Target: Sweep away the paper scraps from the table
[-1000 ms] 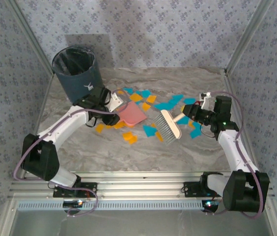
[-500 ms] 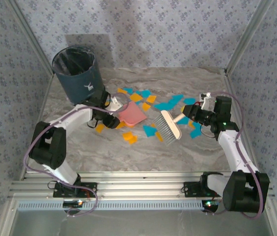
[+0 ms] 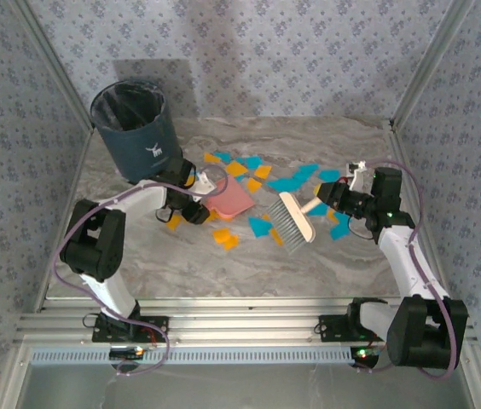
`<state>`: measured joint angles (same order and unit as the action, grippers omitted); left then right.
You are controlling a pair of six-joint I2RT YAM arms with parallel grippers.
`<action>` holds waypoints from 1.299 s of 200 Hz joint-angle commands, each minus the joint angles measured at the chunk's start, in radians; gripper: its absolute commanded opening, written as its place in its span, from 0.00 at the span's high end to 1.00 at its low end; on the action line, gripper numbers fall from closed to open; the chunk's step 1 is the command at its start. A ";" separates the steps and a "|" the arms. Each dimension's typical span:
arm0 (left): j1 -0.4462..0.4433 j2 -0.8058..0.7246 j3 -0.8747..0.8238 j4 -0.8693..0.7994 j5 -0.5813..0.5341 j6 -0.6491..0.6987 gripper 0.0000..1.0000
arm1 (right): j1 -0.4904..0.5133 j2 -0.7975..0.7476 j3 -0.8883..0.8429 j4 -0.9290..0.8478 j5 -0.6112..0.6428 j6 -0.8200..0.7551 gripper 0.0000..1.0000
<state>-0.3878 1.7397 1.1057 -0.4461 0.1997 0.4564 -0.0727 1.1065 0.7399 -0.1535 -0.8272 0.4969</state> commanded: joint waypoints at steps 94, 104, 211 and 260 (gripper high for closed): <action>-0.003 0.076 0.029 -0.003 0.070 0.036 0.48 | -0.006 -0.013 -0.012 -0.013 -0.013 0.000 1.00; -0.006 0.079 0.028 0.000 0.068 0.035 0.48 | -0.006 -0.014 -0.012 -0.014 -0.013 0.000 1.00; -0.029 0.095 0.024 0.004 0.063 0.045 0.61 | -0.006 -0.011 -0.019 -0.020 -0.007 -0.008 1.00; -0.036 0.075 0.040 -0.031 0.053 0.058 0.70 | -0.006 -0.011 -0.019 -0.025 -0.007 -0.011 1.00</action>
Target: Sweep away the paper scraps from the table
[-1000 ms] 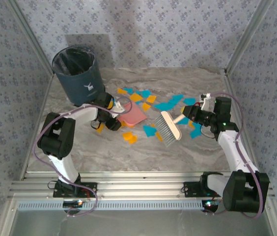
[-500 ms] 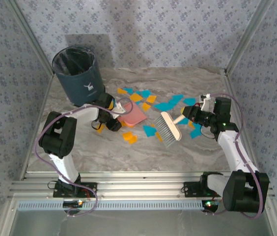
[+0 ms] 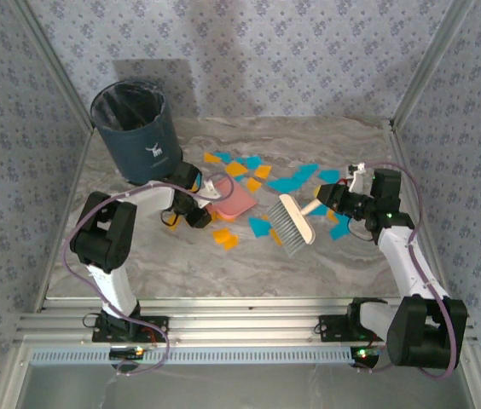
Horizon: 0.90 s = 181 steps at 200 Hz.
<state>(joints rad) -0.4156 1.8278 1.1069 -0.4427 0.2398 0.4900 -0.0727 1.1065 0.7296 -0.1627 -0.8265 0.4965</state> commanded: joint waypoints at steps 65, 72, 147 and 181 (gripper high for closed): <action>-0.030 -0.063 0.097 -0.136 -0.012 0.035 0.81 | -0.007 -0.029 -0.013 -0.025 0.006 -0.019 1.00; -0.034 -0.070 0.104 -0.149 -0.014 0.039 0.83 | -0.007 -0.033 -0.013 -0.027 0.011 -0.018 1.00; -0.061 -0.156 0.180 -0.363 -0.022 0.044 1.00 | -0.016 -0.093 -0.035 -0.027 0.082 -0.013 1.00; -0.061 -0.257 0.188 -0.435 -0.045 0.028 1.00 | -0.012 -0.072 -0.051 0.025 0.059 0.007 1.00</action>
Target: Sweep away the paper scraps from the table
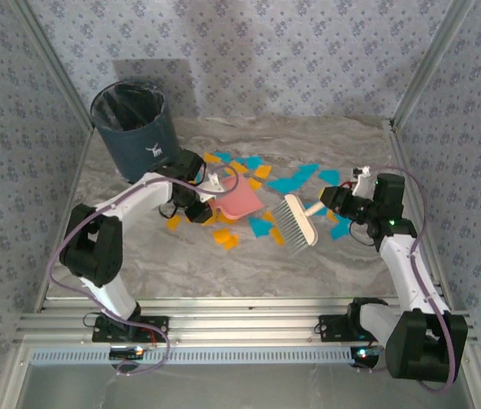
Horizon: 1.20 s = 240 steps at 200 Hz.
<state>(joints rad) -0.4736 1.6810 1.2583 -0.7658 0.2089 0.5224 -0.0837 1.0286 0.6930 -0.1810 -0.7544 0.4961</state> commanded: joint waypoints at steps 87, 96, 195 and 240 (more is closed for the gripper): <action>0.000 -0.254 0.046 -0.198 0.020 -0.015 1.00 | 0.174 0.227 -0.037 0.358 0.011 0.125 1.00; 0.001 -0.259 0.042 -0.204 0.033 -0.019 1.00 | 0.198 0.254 -0.029 0.384 0.019 0.125 1.00; -0.022 -0.314 -0.017 -0.268 0.061 0.000 1.00 | 0.303 0.465 0.021 0.503 0.084 0.156 1.00; -0.062 -0.303 -0.043 -0.286 0.043 0.029 1.00 | 0.280 0.401 0.036 0.292 0.219 0.019 1.00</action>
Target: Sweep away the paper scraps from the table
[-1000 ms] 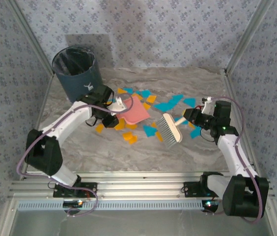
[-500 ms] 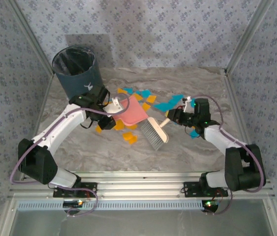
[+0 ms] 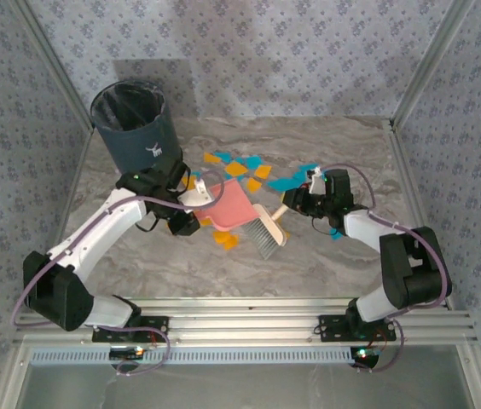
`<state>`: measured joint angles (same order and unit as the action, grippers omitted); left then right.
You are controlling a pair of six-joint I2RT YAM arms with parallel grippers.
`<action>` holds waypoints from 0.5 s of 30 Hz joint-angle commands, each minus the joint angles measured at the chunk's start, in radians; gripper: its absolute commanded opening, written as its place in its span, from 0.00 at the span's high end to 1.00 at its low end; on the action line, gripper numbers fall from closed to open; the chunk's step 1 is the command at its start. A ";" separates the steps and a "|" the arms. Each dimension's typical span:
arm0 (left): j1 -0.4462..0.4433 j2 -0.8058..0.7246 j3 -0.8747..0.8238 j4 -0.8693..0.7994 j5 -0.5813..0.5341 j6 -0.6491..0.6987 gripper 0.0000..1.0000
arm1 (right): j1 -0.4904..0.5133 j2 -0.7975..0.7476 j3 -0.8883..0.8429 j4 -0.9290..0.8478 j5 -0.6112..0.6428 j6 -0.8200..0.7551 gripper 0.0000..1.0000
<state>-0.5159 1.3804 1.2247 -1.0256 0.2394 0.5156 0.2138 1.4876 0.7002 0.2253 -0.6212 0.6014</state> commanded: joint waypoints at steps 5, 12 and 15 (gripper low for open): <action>-0.037 -0.003 -0.028 -0.022 0.022 0.073 1.00 | -0.039 -0.124 0.007 -0.159 0.159 -0.111 1.00; -0.061 -0.005 -0.034 -0.024 0.021 0.093 1.00 | -0.059 -0.258 -0.017 -0.274 0.355 -0.127 1.00; -0.073 0.008 -0.030 -0.023 0.017 0.089 1.00 | -0.064 -0.309 -0.022 -0.315 0.411 -0.141 1.00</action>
<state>-0.5747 1.3823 1.1900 -1.0264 0.2398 0.5816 0.1570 1.2255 0.6857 -0.0135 -0.3161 0.4950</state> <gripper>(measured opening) 0.281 0.263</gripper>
